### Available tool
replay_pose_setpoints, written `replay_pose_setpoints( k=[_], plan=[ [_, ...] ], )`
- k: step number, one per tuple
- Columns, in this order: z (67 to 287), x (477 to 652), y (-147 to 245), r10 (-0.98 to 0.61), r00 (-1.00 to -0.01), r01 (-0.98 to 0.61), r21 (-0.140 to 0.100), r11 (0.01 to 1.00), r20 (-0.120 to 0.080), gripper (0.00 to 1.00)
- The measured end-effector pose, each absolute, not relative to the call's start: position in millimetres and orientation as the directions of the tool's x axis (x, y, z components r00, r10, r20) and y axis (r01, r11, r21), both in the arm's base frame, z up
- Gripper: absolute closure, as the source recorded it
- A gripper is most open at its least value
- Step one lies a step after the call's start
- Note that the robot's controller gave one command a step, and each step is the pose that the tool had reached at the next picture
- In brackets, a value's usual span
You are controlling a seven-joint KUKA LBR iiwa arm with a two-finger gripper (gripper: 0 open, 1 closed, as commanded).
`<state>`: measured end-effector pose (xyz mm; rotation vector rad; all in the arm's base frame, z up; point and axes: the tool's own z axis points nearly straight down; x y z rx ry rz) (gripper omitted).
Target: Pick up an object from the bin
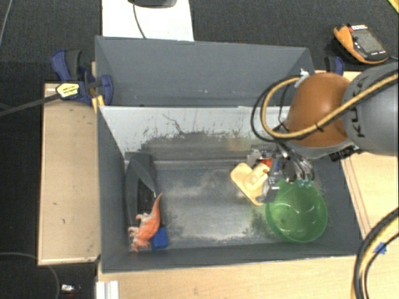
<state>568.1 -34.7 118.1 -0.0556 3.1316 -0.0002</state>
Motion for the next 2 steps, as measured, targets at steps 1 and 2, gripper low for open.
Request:
replay_pose_setpoints(
  k=[1,2],
  plan=[
    [70.1,583.5,-77.3,-0.106,-0.994,-0.106,0.001,0.994,-0.014,0.00],
    [71.7,590.8,-62.0,-0.365,-0.931,-0.365,-0.003,0.931,-0.016,0.00]
  ],
)
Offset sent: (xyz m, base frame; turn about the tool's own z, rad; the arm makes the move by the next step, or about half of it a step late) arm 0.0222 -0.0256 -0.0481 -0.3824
